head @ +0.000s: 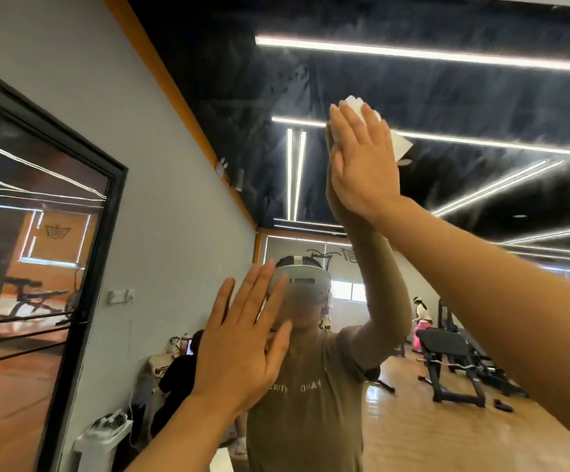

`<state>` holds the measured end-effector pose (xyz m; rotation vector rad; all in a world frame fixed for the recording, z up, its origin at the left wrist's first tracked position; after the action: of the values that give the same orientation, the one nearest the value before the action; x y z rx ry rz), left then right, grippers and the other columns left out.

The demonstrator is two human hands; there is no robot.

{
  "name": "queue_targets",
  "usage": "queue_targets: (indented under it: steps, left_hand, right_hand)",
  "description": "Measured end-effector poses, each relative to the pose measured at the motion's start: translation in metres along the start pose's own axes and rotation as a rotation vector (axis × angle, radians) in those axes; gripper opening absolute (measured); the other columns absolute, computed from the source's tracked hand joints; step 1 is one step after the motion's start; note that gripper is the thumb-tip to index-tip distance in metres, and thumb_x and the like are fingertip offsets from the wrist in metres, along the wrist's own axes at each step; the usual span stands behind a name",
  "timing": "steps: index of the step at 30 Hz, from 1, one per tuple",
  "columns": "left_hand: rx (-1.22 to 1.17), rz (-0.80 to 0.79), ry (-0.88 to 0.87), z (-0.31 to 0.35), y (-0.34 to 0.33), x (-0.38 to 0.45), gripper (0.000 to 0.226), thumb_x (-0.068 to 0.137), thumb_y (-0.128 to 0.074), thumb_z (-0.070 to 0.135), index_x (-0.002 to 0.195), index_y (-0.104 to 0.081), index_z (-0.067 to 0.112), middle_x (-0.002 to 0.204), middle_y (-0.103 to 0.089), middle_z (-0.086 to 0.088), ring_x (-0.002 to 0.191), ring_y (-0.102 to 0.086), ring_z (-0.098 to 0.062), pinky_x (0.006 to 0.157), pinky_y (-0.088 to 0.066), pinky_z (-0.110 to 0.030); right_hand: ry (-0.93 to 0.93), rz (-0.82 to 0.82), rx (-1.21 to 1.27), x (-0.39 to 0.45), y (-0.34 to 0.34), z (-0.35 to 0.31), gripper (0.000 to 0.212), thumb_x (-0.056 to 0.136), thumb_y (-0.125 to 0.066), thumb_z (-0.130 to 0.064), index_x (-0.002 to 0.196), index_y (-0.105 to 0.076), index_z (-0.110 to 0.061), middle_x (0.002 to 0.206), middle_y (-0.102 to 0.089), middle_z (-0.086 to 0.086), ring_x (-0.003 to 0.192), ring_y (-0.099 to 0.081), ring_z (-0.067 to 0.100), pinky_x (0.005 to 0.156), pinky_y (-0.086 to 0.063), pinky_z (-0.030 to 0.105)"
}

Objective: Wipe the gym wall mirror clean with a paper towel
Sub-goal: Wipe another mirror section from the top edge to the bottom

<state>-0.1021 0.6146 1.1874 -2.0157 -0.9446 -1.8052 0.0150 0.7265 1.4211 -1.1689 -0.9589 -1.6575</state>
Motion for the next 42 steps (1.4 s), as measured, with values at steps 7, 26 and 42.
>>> queue_targets:
  steps: [7,26,42]
  left_hand:
    - [-0.032,0.052,-0.027,-0.002,-0.001,-0.001,0.061,0.106,-0.02,0.043,0.161,-0.012,0.018,0.168,-0.012,-0.006,0.154,-0.012,-0.024,0.123,-0.011,-0.048]
    - [-0.076,0.078,-0.026,-0.001,0.003,-0.003,0.059,0.105,-0.023,0.039,0.16,-0.014,0.017,0.167,-0.015,-0.009,0.154,-0.013,-0.025,0.122,-0.013,-0.05]
    - [-0.086,0.097,-0.03,-0.002,0.001,-0.004,0.059,0.105,-0.027,0.035,0.159,-0.018,0.015,0.167,-0.014,-0.009,0.155,-0.007,-0.022,0.125,-0.006,-0.047]
  right_hand:
    - [0.343,-0.118,0.052,-0.134,-0.011,-0.02,0.05,0.104,-0.034,-0.025,0.152,-0.04,-0.012,0.159,-0.036,0.009,0.15,-0.025,0.03,0.12,-0.022,0.056]
    - [0.269,-0.128,-0.102,-0.063,-0.004,-0.024,0.055,0.102,-0.05,-0.015,0.154,-0.035,-0.018,0.161,-0.03,0.008,0.151,-0.019,0.032,0.124,-0.011,0.05]
    - [0.385,-0.229,-0.021,-0.285,-0.018,-0.044,0.067,0.093,-0.045,-0.018,0.157,-0.025,-0.018,0.165,-0.021,0.004,0.153,-0.017,0.03,0.123,-0.013,0.053]
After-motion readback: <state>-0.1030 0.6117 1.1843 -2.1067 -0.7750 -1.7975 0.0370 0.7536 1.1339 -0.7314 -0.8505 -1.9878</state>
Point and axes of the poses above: each hand's wrist, its own x-axis towards the middle knuckle, its own y-axis out of the back of the hand, z = x × y, the point moved 2 cm from there along x, towards the middle knuckle
